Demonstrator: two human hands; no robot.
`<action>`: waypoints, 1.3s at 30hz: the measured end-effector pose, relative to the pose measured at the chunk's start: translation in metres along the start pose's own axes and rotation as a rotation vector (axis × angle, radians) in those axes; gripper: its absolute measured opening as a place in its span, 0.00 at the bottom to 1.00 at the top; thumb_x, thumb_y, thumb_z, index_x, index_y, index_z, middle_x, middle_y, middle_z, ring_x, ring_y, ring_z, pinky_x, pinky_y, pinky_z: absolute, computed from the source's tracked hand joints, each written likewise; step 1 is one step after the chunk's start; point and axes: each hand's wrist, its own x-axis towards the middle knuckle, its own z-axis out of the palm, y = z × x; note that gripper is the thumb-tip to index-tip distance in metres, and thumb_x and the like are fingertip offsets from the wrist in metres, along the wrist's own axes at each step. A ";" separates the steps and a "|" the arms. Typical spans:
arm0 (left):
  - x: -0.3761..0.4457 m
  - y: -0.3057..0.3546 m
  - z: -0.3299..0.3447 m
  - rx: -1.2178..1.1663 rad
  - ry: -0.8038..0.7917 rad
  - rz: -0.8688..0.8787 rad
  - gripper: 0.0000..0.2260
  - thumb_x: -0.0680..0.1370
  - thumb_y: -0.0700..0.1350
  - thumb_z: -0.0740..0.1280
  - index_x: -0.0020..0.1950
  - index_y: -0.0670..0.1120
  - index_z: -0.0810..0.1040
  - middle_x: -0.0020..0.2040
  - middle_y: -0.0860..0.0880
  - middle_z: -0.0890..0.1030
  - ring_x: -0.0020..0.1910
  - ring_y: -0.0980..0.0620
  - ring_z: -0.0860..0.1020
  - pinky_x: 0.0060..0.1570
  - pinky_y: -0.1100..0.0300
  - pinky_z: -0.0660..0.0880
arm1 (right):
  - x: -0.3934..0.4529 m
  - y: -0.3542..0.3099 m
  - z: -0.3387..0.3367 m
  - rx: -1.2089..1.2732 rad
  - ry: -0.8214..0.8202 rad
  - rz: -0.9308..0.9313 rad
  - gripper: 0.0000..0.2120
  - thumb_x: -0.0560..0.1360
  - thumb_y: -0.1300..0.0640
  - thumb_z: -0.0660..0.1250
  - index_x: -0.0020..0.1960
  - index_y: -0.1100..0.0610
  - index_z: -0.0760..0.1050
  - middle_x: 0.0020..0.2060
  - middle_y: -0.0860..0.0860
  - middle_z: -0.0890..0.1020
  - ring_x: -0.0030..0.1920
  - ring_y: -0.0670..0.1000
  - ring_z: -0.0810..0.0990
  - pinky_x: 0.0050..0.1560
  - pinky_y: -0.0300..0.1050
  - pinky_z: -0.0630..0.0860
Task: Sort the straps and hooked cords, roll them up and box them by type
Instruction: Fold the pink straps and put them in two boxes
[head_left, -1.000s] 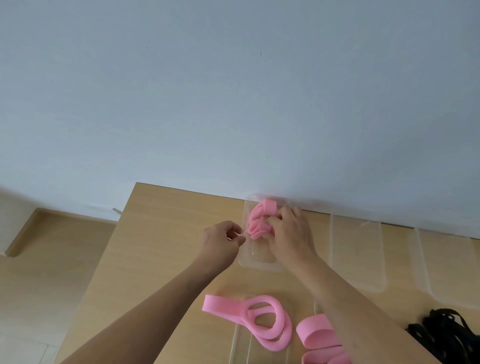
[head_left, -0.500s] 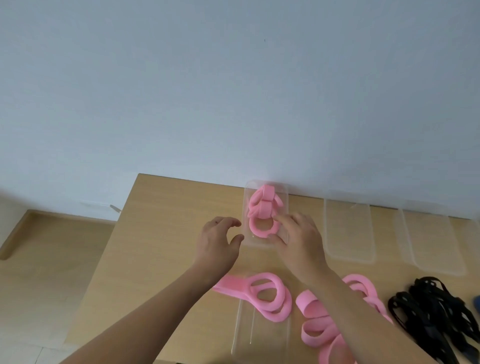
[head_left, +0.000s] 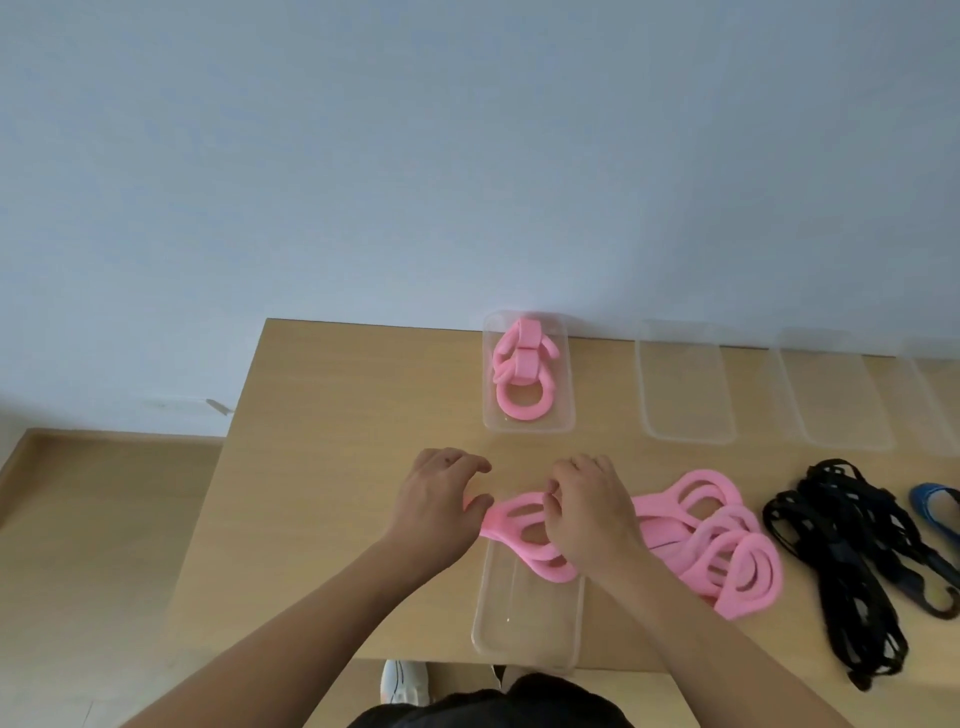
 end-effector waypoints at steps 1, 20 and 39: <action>0.000 0.001 -0.001 0.014 -0.037 0.017 0.18 0.78 0.46 0.70 0.68 0.50 0.78 0.65 0.51 0.78 0.69 0.49 0.69 0.58 0.66 0.63 | -0.001 -0.001 -0.002 0.007 -0.009 -0.005 0.03 0.76 0.58 0.65 0.50 0.56 0.75 0.47 0.51 0.79 0.50 0.53 0.71 0.51 0.46 0.70; -0.021 0.049 -0.056 -0.476 -0.104 0.041 0.05 0.80 0.39 0.68 0.45 0.45 0.82 0.35 0.53 0.80 0.32 0.56 0.78 0.35 0.65 0.71 | -0.042 -0.064 -0.089 0.797 0.380 0.107 0.07 0.71 0.63 0.75 0.43 0.52 0.82 0.36 0.46 0.83 0.37 0.43 0.80 0.38 0.34 0.74; -0.078 0.124 -0.203 -0.938 0.024 0.264 0.08 0.80 0.40 0.71 0.59 0.45 0.81 0.47 0.42 0.87 0.45 0.43 0.87 0.44 0.57 0.83 | -0.082 -0.147 -0.225 1.048 0.781 -0.109 0.14 0.78 0.64 0.67 0.55 0.47 0.83 0.37 0.53 0.85 0.35 0.54 0.83 0.48 0.59 0.83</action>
